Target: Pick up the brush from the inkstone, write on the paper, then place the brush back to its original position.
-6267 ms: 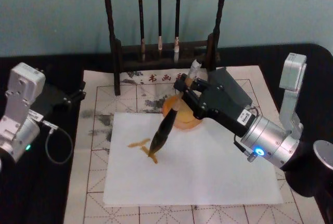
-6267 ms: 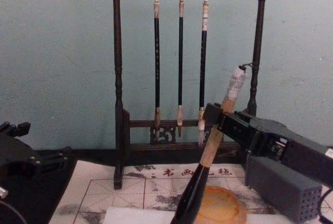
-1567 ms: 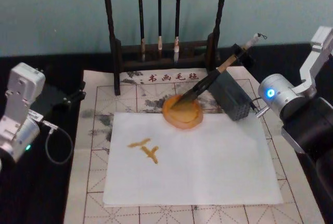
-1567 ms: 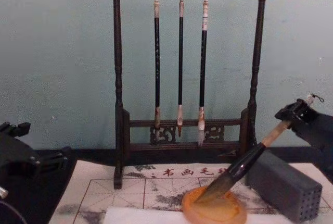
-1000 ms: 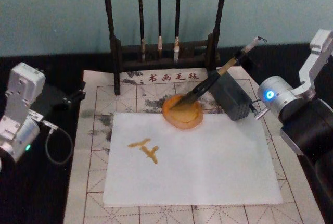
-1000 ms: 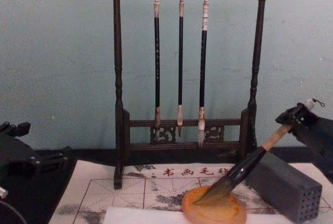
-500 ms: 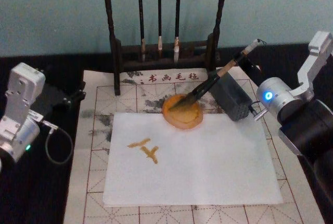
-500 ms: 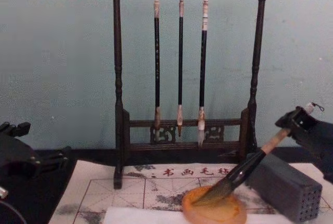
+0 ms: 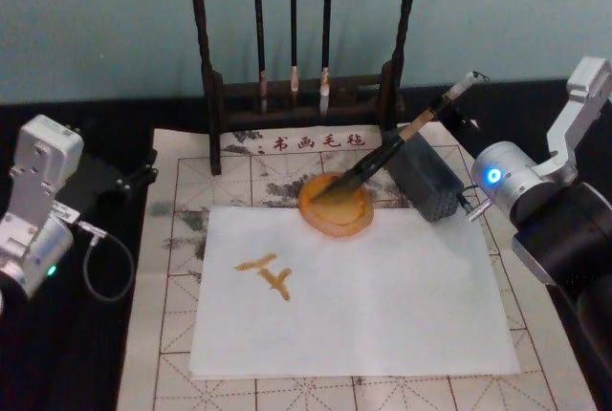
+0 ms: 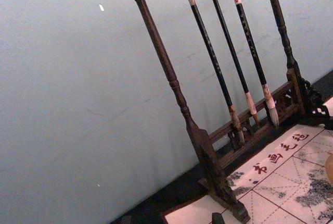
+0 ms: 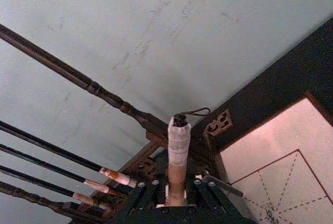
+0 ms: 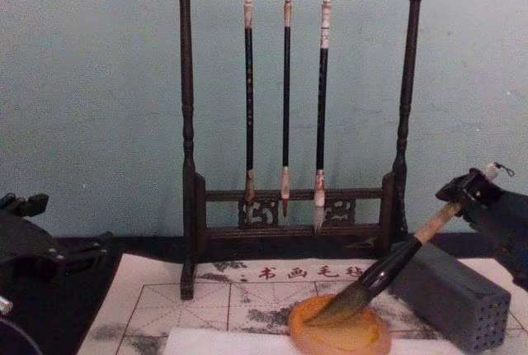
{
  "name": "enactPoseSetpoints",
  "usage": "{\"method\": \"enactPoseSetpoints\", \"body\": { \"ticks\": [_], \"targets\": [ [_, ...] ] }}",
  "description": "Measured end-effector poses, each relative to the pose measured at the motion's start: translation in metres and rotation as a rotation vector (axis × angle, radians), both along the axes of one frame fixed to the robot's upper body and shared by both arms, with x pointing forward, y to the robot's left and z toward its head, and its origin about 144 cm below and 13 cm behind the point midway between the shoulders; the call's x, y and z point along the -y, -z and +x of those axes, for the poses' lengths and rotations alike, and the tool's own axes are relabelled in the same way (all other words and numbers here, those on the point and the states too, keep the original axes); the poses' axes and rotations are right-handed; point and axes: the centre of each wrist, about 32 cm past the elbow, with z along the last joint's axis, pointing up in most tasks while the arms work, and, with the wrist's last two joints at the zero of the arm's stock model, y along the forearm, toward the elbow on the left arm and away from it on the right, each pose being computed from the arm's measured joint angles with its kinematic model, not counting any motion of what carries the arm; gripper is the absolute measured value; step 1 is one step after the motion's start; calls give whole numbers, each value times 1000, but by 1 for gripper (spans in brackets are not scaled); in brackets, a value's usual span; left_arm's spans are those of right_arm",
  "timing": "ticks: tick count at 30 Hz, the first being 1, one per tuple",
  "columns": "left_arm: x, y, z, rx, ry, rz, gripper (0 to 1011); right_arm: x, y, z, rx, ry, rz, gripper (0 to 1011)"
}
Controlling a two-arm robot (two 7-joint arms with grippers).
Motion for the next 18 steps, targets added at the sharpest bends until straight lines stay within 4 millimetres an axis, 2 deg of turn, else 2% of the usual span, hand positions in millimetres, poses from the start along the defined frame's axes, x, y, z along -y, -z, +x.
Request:
{"method": "enactPoseSetpoints", "body": {
  "ticks": [5,6,8,9,12,14,17,18],
  "targets": [
    [0,0,0,0,0,0,1001,0,0,0,0,0,0,322],
    [0,0,0,0,0,0,1001,0,0,0,0,0,0,380],
    [0,0,0,0,0,0,1001,0,0,0,0,-1,0,414],
    [0,0,0,0,0,0,1001,0,0,0,0,-1,0,470],
    [0,0,0,0,0,0,1001,0,0,0,0,-1,0,526],
    [0,0,0,0,0,0,1001,0,0,0,1,-2,0,633],
    [0,0,0,0,0,0,1001,0,0,0,1,-2,0,691],
    [0,0,0,0,0,0,1001,0,0,0,1,-2,0,750]
  ]
}}
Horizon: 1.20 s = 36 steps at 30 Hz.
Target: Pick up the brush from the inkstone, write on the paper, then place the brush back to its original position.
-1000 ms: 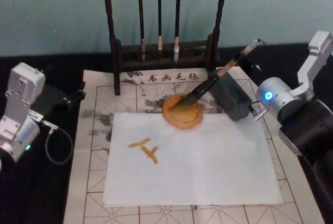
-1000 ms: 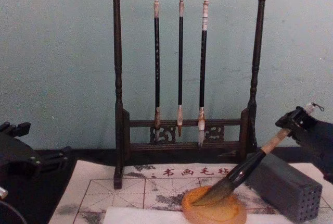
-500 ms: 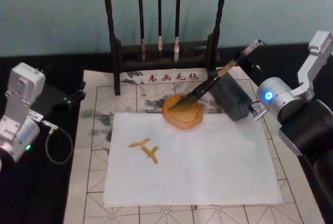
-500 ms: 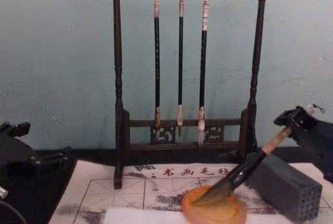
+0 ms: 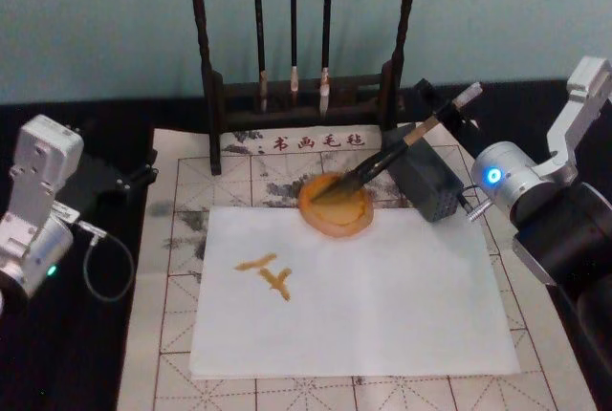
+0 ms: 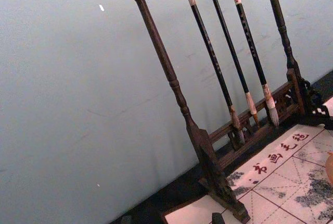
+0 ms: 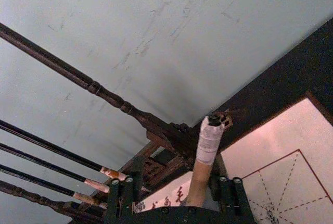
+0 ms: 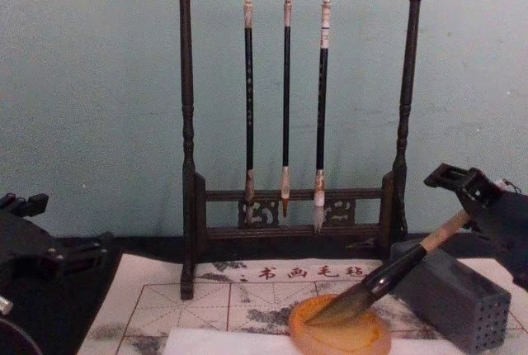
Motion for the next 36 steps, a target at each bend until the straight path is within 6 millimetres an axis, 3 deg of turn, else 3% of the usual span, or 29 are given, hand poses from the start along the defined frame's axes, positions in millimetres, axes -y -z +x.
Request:
{"method": "enactPoseSetpoints", "body": {
  "ticks": [3,9,27,36],
  "targets": [
    [0,0,0,0,0,0,1001,0,0,0,0,0,0,803],
    [0,0,0,0,0,0,1001,0,0,0,0,0,0,1000],
    [0,0,0,0,0,0,1001,3,0,-2,-7,2,2,1002],
    [0,0,0,0,0,0,1001,13,-1,-15,-19,6,3,1002]
  ]
}}
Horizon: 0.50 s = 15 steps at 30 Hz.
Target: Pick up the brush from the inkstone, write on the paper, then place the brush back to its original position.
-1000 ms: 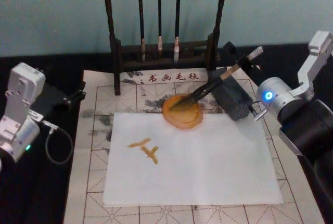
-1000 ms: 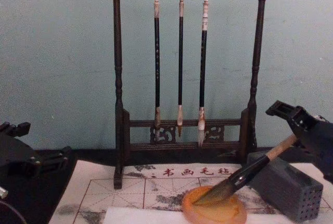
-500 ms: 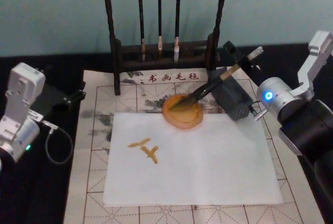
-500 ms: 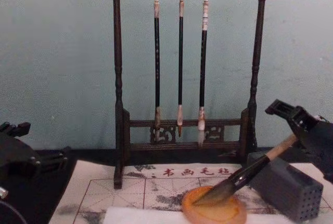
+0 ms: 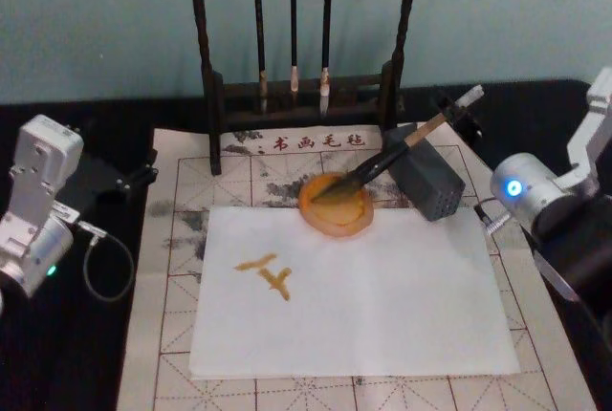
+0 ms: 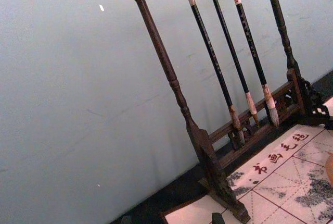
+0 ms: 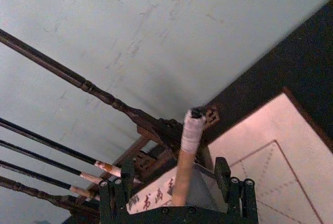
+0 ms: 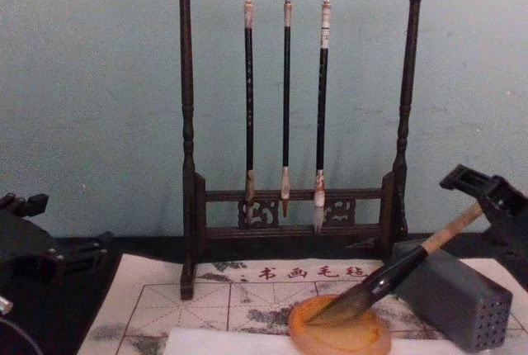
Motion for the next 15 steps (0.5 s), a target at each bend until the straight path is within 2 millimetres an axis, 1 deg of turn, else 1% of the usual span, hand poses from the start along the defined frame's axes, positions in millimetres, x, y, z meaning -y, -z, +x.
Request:
{"method": "enactPoseSetpoints", "body": {
  "ticks": [6,8,15],
  "targets": [
    [0,0,0,0,0,0,1001,9,2,-17,2,0,-16,1003],
    [0,0,0,0,0,0,1001,12,3,-27,16,5,-25,1002],
    [0,0,0,0,0,0,1001,15,6,-46,69,-7,-85,1002]
  ]
}}
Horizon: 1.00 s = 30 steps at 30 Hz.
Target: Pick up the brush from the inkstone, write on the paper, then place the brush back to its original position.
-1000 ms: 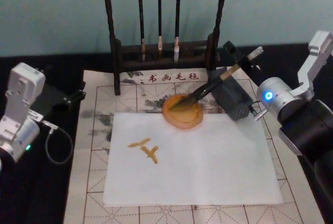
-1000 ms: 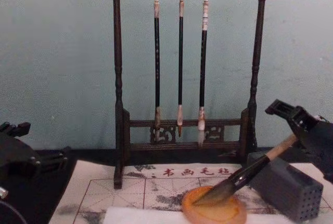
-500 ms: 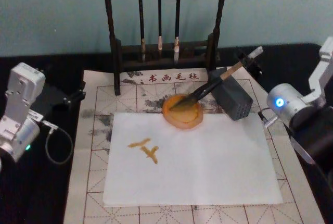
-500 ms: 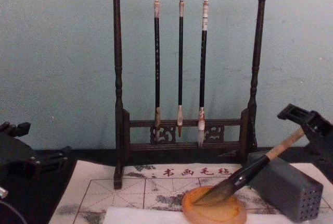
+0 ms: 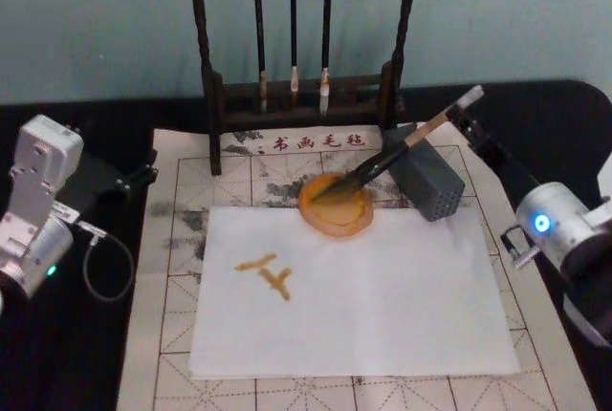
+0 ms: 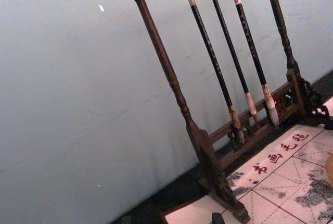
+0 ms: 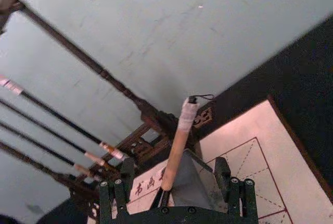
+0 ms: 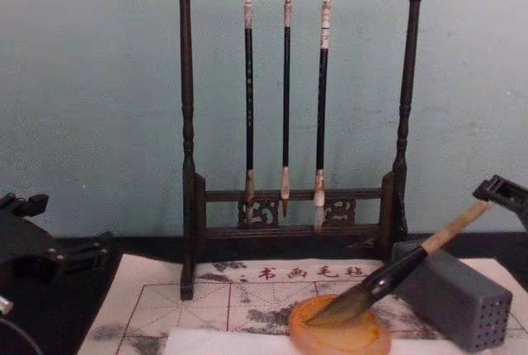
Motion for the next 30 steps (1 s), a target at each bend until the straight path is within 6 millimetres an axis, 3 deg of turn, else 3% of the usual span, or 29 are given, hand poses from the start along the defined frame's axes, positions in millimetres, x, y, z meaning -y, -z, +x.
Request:
{"method": "enactPoseSetpoints", "body": {
  "ticks": [13,30],
  "targets": [
    [0,0,0,0,0,0,1001,-2,18,-27,237,-113,-299,1002],
    [0,0,0,0,0,0,1001,2,33,-35,371,-232,-668,1003]
  ]
}}
